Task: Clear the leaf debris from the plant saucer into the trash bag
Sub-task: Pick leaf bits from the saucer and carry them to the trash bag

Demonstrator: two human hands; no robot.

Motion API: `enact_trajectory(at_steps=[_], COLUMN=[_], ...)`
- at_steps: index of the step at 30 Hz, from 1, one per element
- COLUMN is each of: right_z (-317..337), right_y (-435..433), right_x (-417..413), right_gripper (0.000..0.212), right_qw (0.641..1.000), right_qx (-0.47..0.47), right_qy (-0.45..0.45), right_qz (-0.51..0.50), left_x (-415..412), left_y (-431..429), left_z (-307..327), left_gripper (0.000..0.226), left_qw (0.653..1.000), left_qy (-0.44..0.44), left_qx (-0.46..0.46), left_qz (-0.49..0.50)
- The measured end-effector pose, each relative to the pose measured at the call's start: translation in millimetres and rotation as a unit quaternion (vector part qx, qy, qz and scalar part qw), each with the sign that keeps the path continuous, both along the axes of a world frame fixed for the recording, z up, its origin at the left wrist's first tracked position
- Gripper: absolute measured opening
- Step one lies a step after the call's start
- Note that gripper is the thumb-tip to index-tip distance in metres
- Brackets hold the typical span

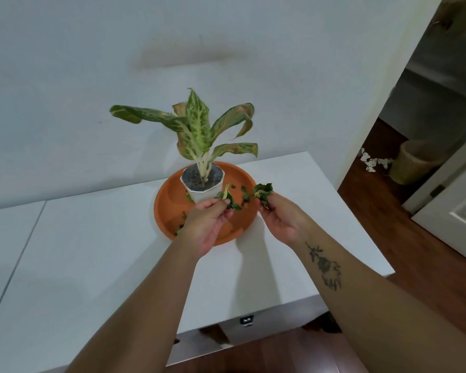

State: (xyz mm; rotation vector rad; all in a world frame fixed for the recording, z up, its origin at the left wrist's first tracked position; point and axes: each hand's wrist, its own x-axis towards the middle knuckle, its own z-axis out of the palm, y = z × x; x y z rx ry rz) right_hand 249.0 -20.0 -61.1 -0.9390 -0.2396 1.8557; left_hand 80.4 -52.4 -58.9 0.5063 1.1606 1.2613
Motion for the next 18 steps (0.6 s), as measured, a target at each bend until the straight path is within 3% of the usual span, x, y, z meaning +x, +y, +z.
enact_trajectory(at_steps=[13, 18], right_z=[-5, -11], right_y=[30, 26], right_x=[211, 288], right_gripper=[0.009, 0.015], right_qw=[0.998, 0.998], right_qx=[-0.003, -0.012], right_qy=[-0.032, -0.046], right_qz=[0.047, 0.041], left_x=[203, 282], left_y=[6, 5], left_z=[-1, -7], left_gripper=[0.008, 0.009], left_qw=[0.999, 0.999], left_qy=[-0.020, -0.032], left_qx=[0.014, 0.000], left_qz=[0.032, 0.022])
